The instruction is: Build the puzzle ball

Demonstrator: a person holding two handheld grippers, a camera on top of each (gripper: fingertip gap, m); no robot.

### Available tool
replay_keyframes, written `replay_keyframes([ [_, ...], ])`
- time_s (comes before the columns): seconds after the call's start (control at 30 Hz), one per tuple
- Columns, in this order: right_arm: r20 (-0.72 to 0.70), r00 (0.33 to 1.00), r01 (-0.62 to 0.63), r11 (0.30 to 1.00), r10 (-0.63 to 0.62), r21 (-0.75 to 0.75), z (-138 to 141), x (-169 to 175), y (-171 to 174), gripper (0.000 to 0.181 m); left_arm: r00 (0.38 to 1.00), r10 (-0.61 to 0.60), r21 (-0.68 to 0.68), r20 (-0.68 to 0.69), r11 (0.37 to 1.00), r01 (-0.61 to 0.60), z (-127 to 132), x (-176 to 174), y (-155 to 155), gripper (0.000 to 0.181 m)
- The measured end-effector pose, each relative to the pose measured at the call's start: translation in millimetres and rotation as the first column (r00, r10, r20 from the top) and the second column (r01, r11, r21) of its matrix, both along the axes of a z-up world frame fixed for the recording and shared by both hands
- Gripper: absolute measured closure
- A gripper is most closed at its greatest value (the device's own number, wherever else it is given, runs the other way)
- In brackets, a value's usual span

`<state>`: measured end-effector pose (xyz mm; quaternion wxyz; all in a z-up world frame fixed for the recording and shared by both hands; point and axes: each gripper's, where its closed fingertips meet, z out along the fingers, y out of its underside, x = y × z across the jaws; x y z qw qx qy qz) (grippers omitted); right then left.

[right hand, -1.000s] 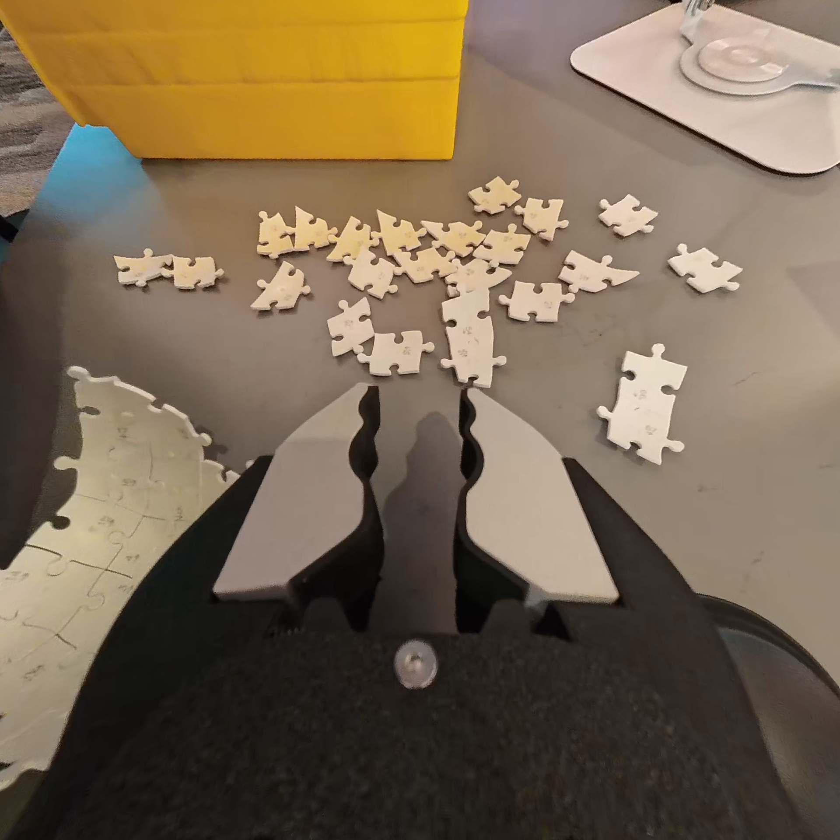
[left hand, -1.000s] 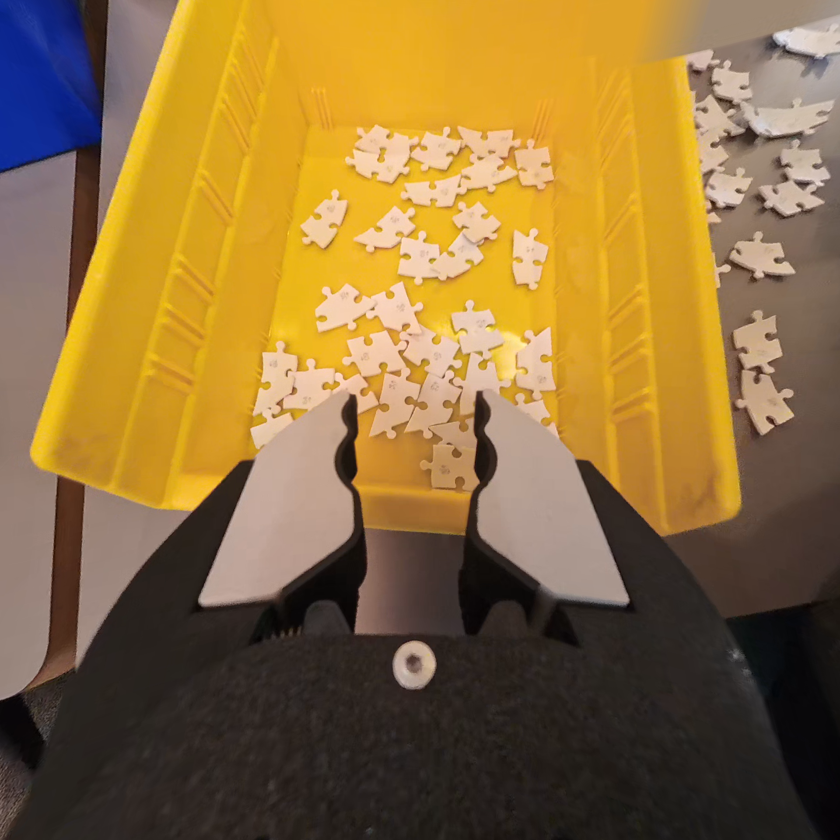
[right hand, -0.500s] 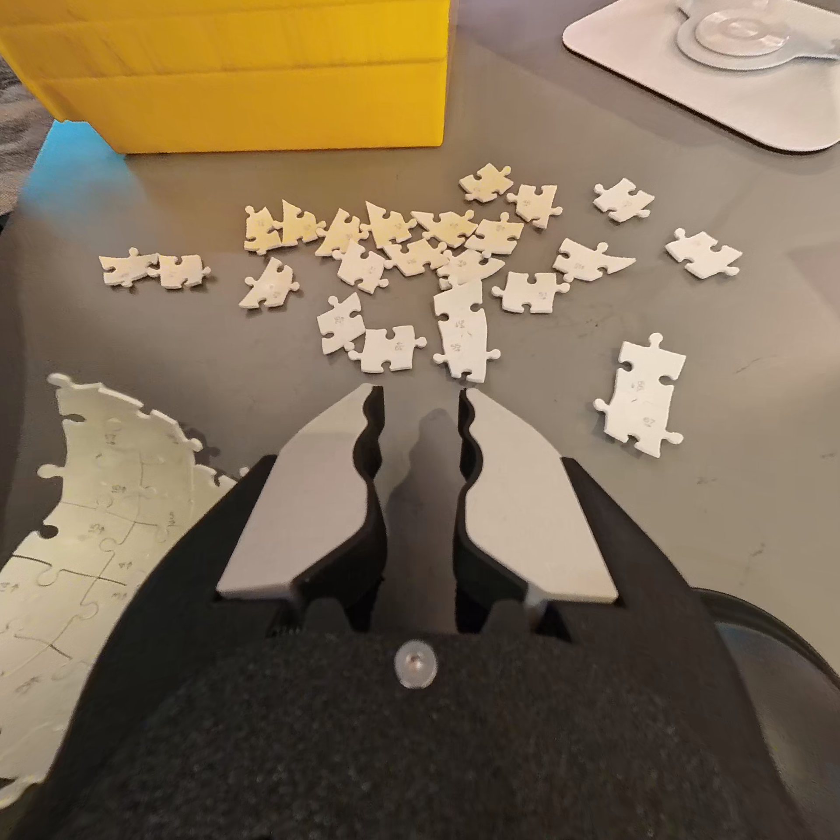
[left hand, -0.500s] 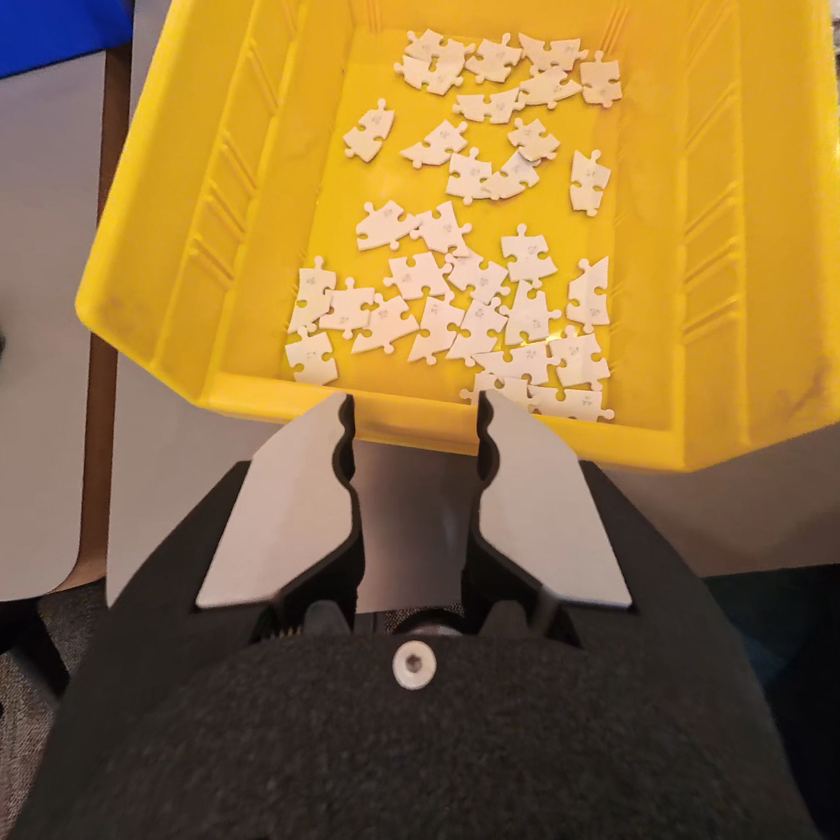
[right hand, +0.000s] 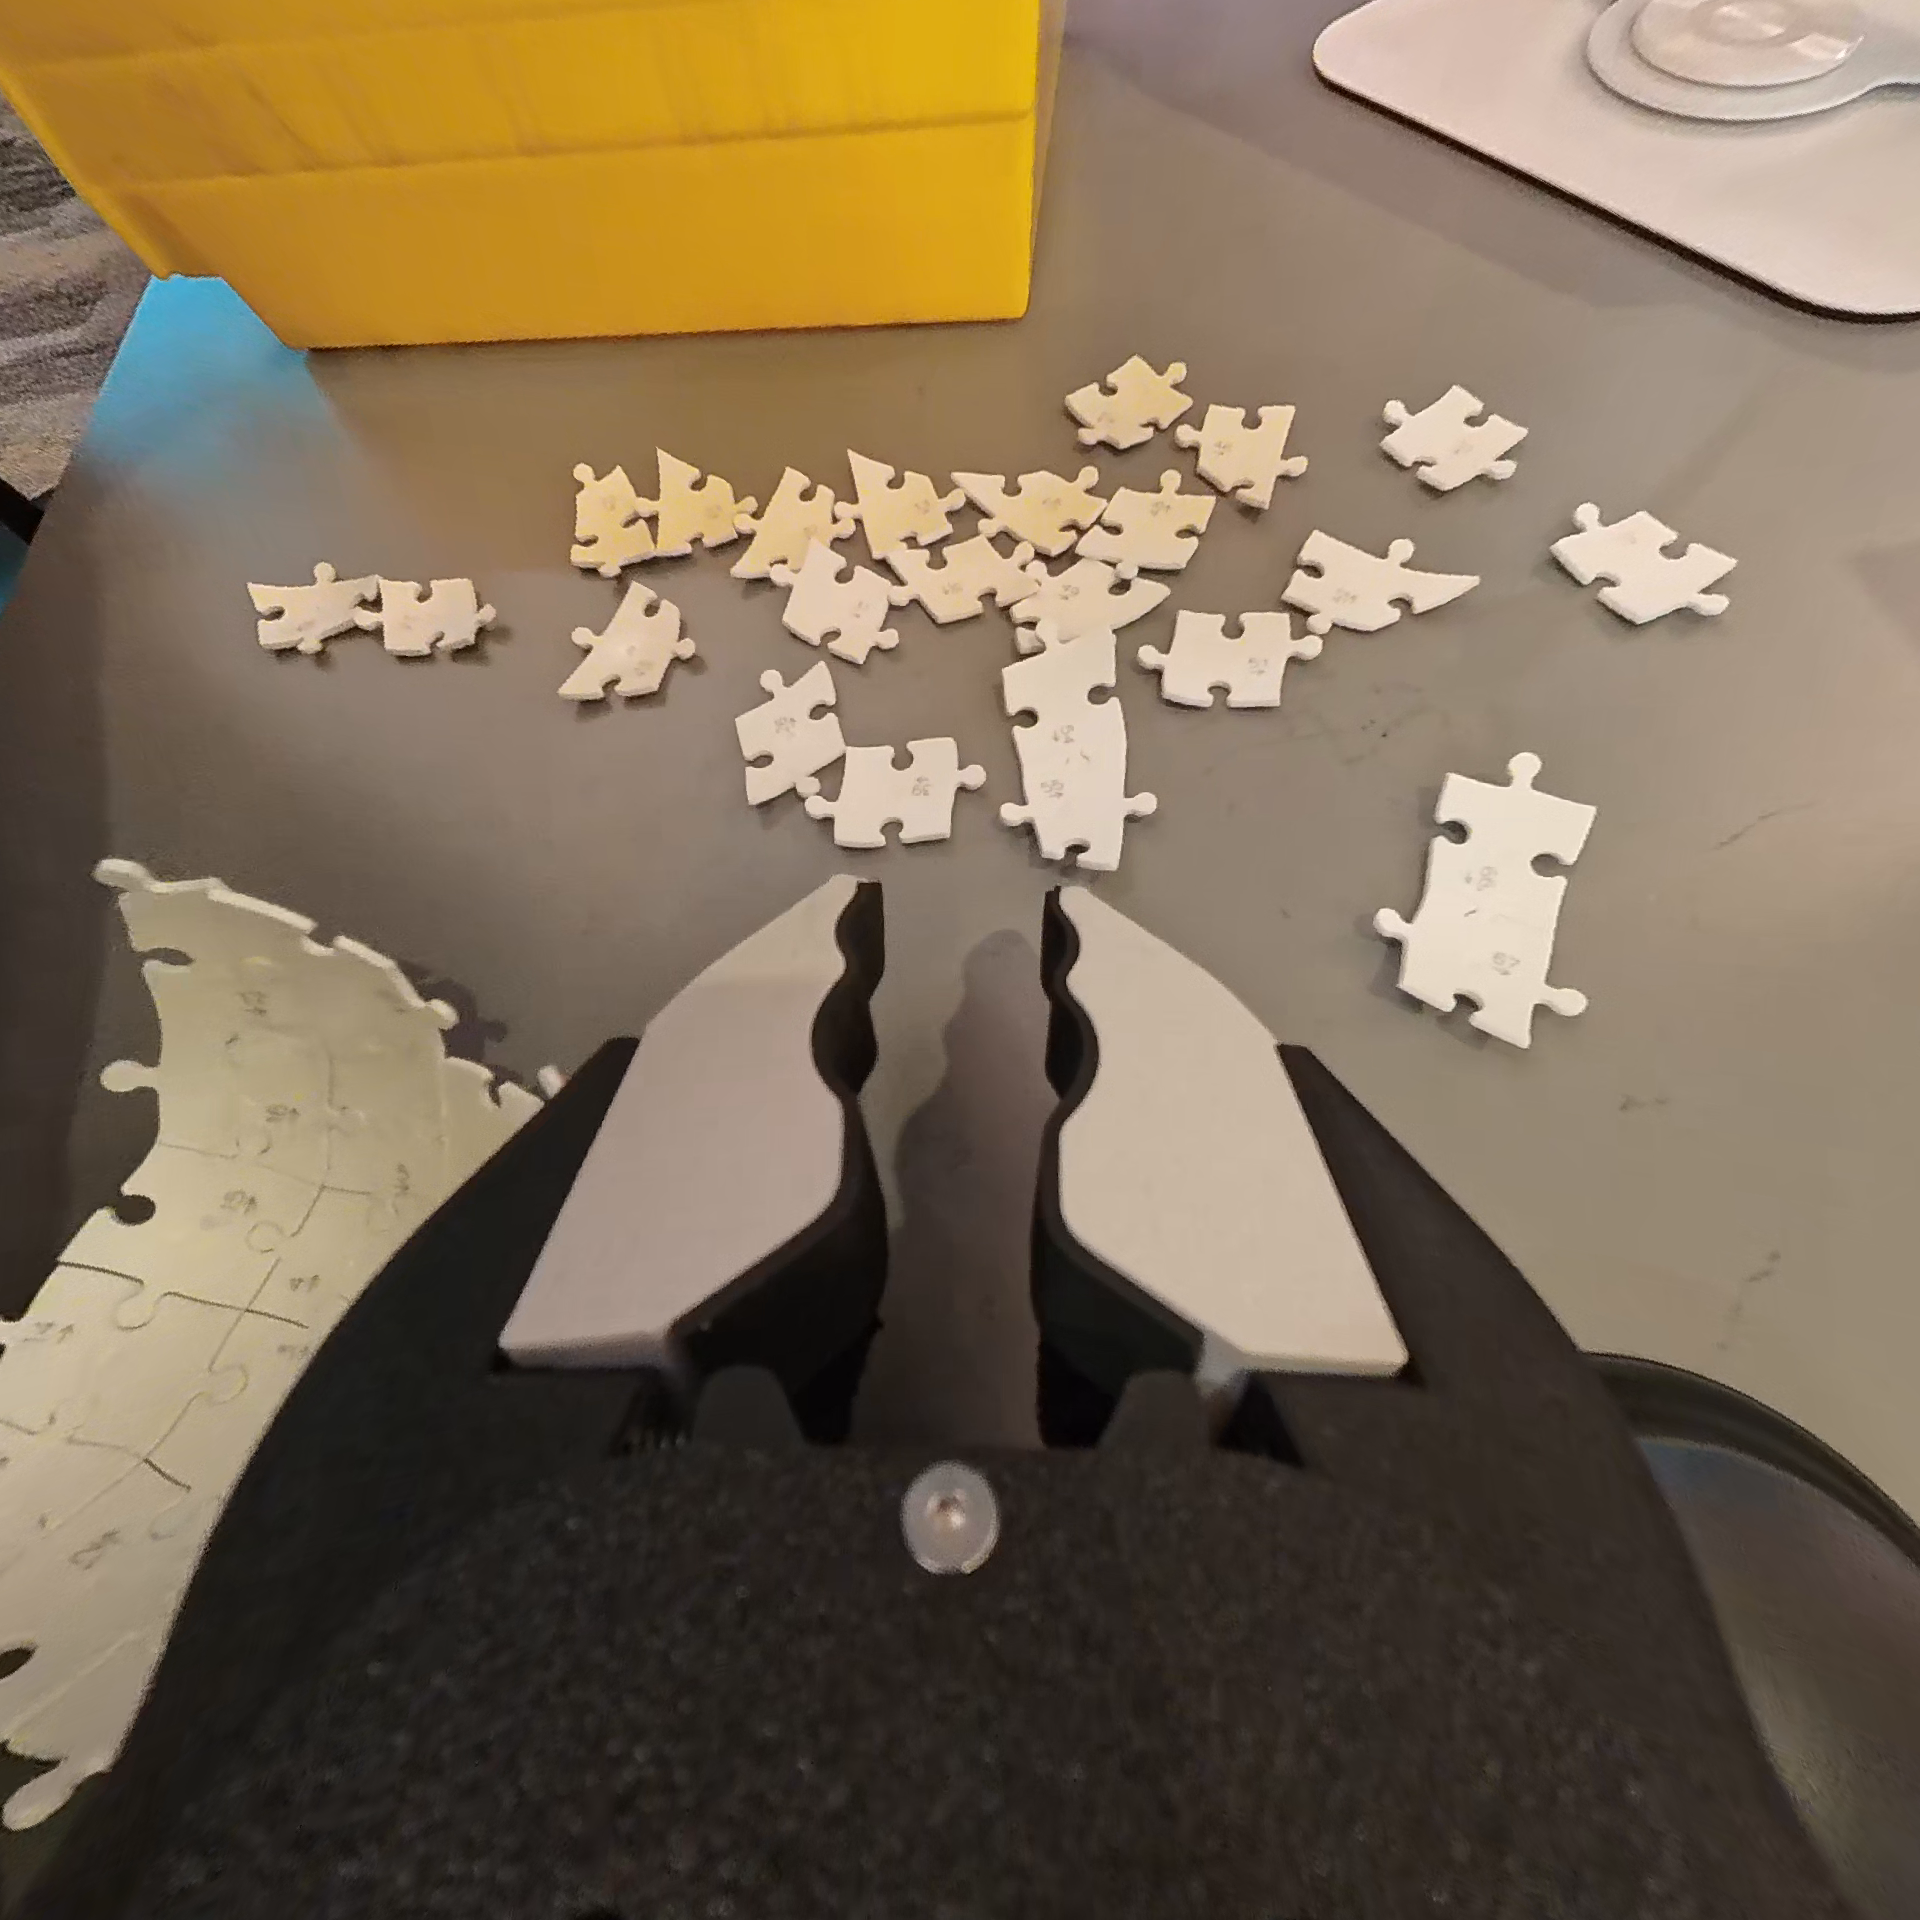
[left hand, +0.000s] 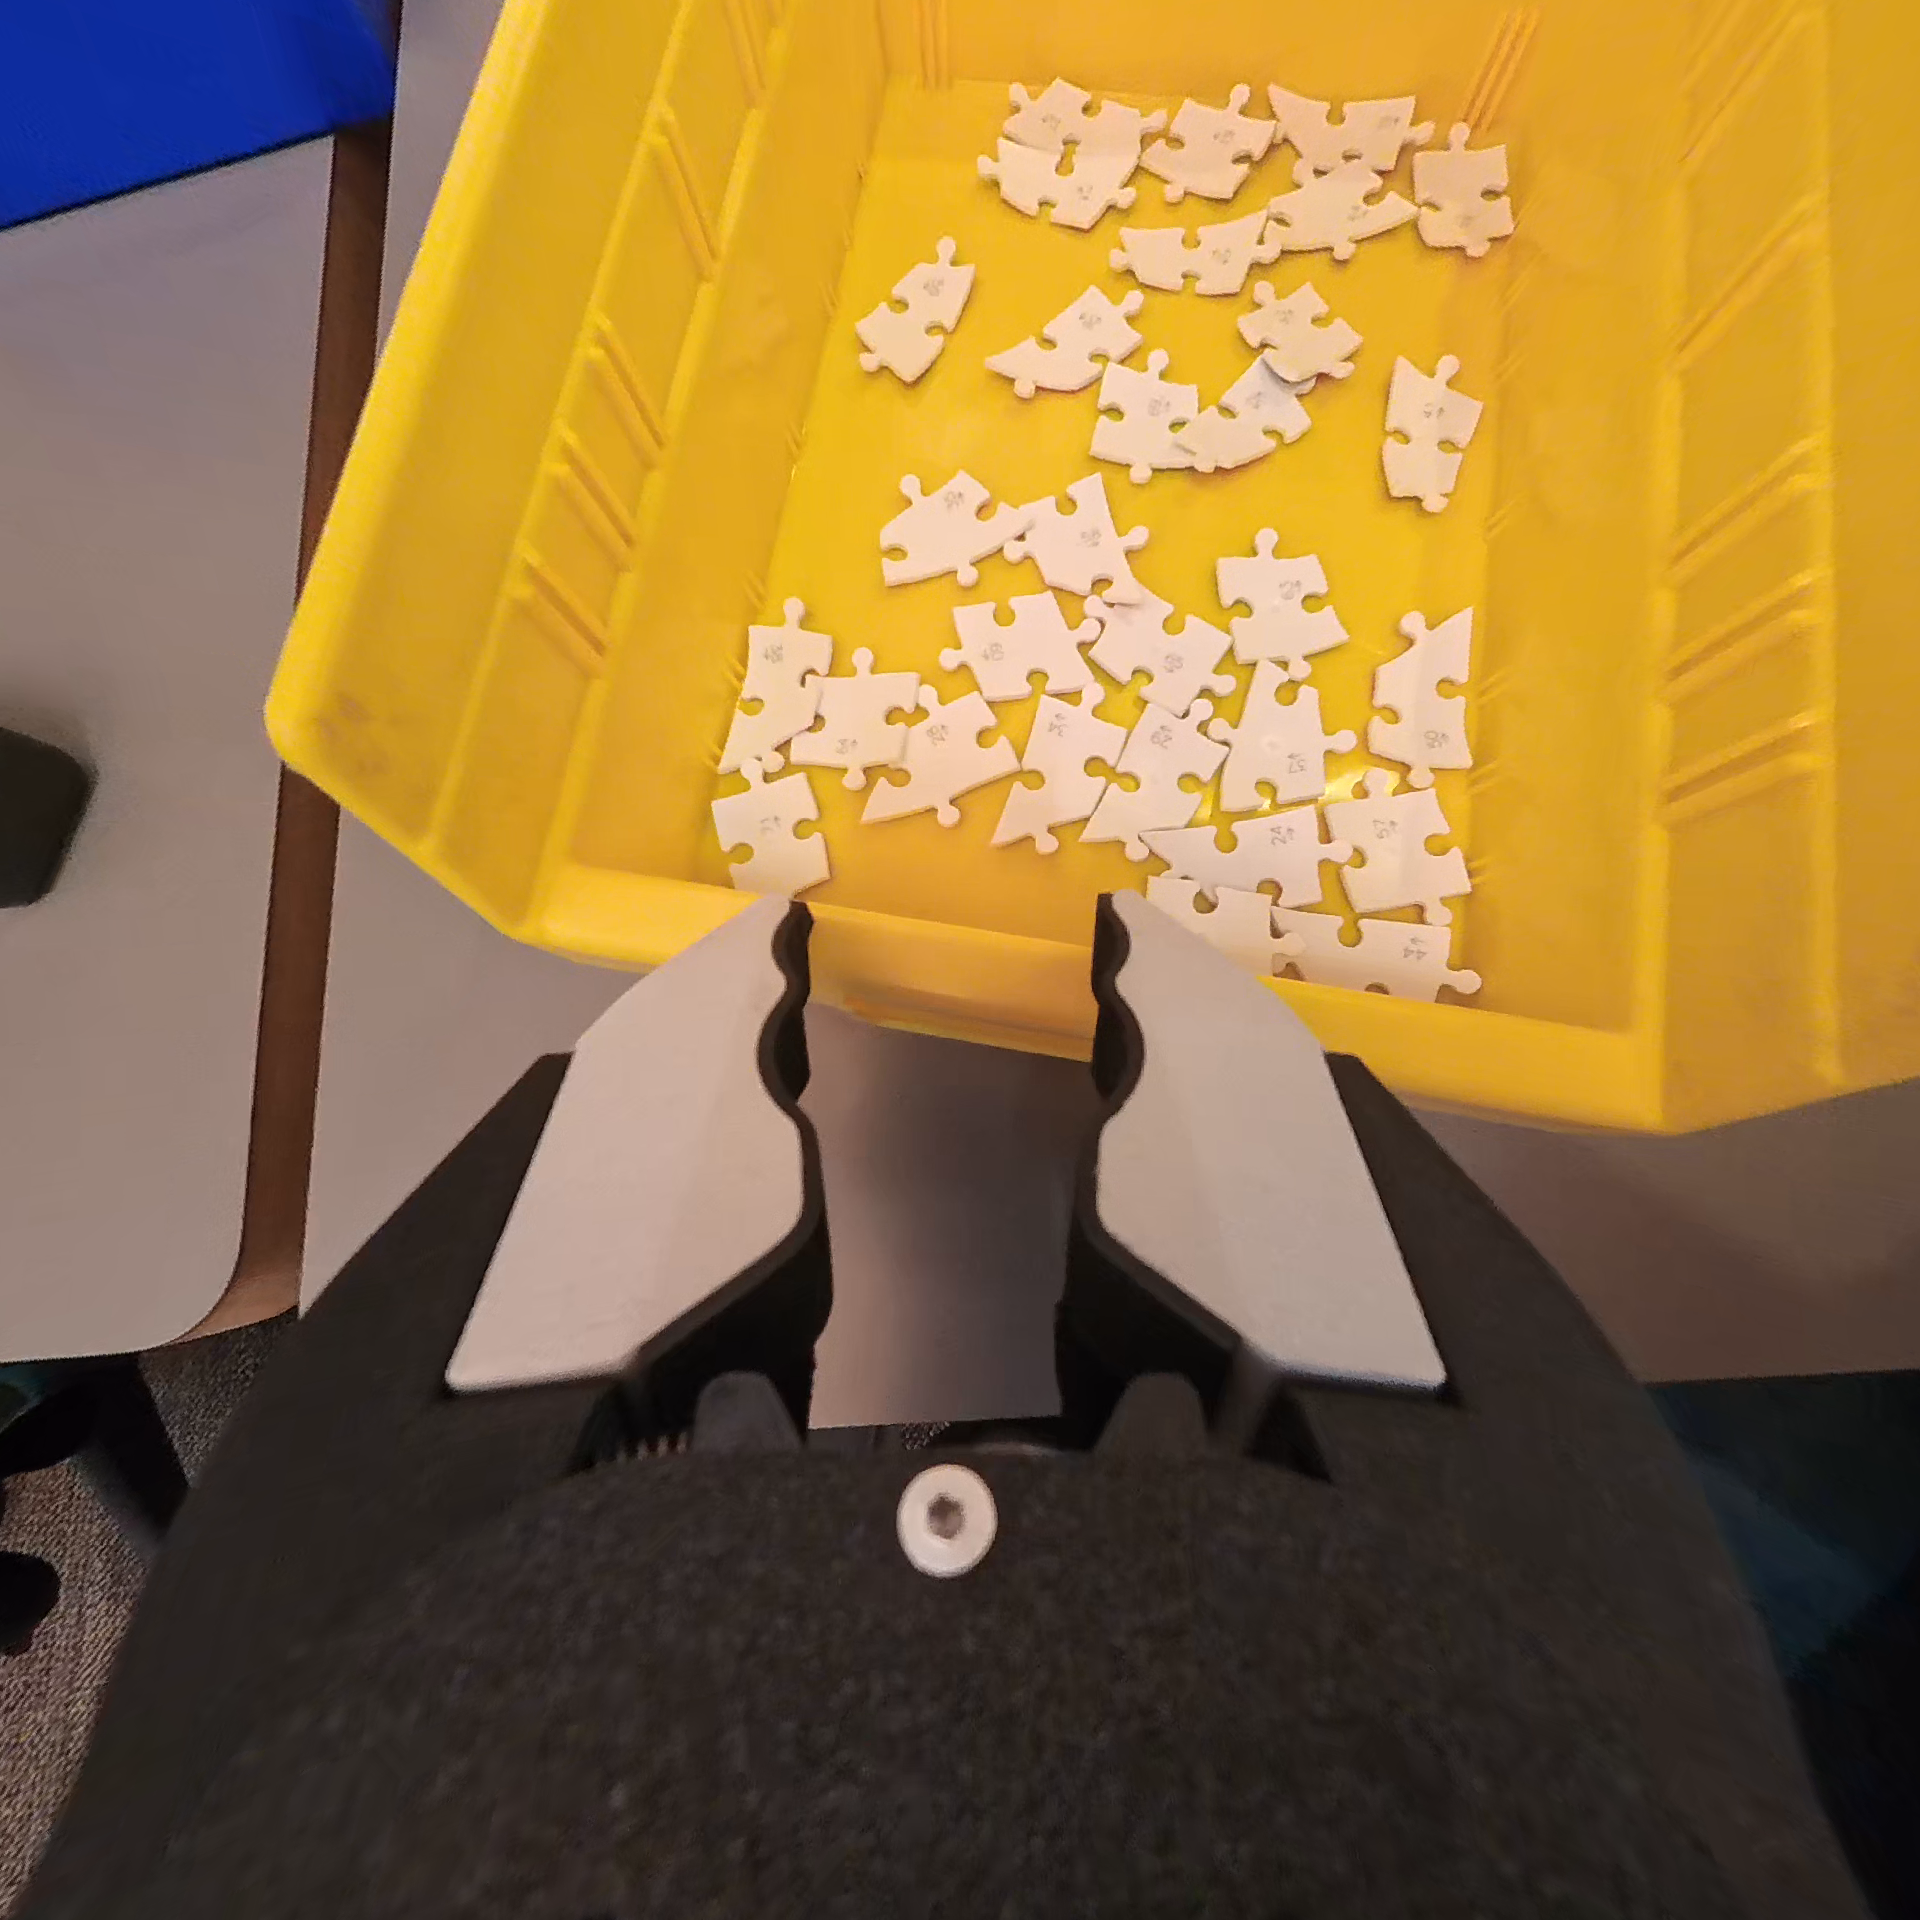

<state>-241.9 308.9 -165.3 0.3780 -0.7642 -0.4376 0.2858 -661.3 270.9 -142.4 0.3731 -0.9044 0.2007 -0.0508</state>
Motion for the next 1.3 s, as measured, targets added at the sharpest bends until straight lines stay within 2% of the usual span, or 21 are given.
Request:
replay_keyframes([
  [0.53,-0.001,1.000,-0.004,1.000,0.004,-0.003,-0.1,-0.5,-0.4,0.153,0.999,-0.033,-0.025,-0.031,0.999,0.032,-1.0,4.6,-4.3,0.126],
  [0.97,0.025,0.999,-0.029,1.000,0.029,-0.004,-3.4,-2.8,-3.5,0.155,0.976,-0.216,-0.105,0.005,0.971,0.215,-8.1,45.4,-23.9,0.130],
  [1.3,0.054,0.998,-0.036,0.999,0.035,0.020,-5.3,-3.8,-4.9,0.155,0.969,-0.248,-0.138,-0.007,0.960,0.245,-12.7,56.4,-26.2,0.131],
])
